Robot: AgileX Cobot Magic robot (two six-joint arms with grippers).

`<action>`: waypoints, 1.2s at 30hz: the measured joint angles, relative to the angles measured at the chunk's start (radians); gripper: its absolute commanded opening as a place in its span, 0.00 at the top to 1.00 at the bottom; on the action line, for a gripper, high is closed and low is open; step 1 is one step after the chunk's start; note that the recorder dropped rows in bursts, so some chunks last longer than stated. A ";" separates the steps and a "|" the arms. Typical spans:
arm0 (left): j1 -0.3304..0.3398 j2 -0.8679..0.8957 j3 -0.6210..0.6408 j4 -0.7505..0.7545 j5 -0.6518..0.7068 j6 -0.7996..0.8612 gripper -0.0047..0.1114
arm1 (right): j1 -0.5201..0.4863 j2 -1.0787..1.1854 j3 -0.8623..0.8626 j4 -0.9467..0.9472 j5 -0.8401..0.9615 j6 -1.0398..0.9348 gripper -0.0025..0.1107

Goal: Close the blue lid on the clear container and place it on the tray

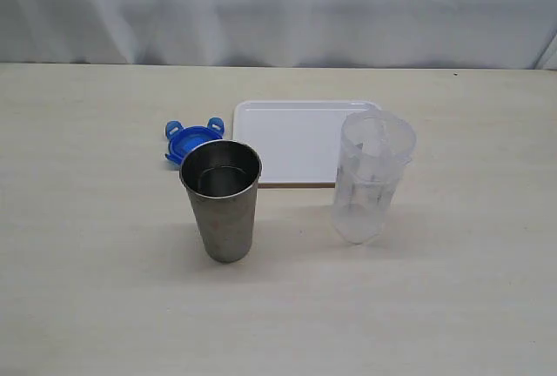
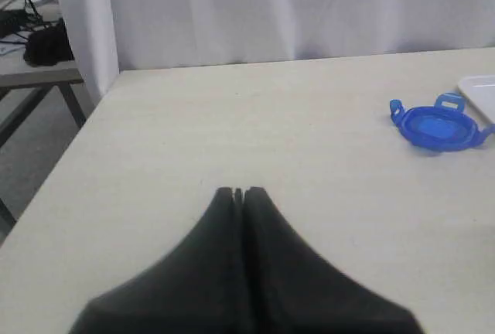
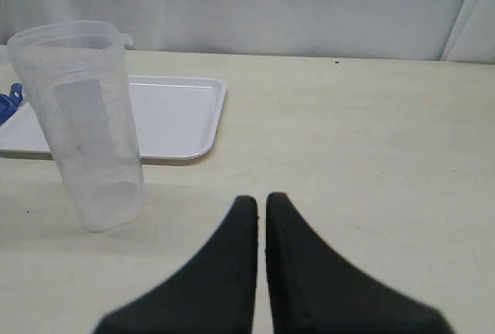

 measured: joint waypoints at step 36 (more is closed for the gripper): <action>0.000 0.439 -0.143 0.229 -1.032 -0.424 0.06 | 0.000 0.000 0.000 0.000 0.004 0.000 0.94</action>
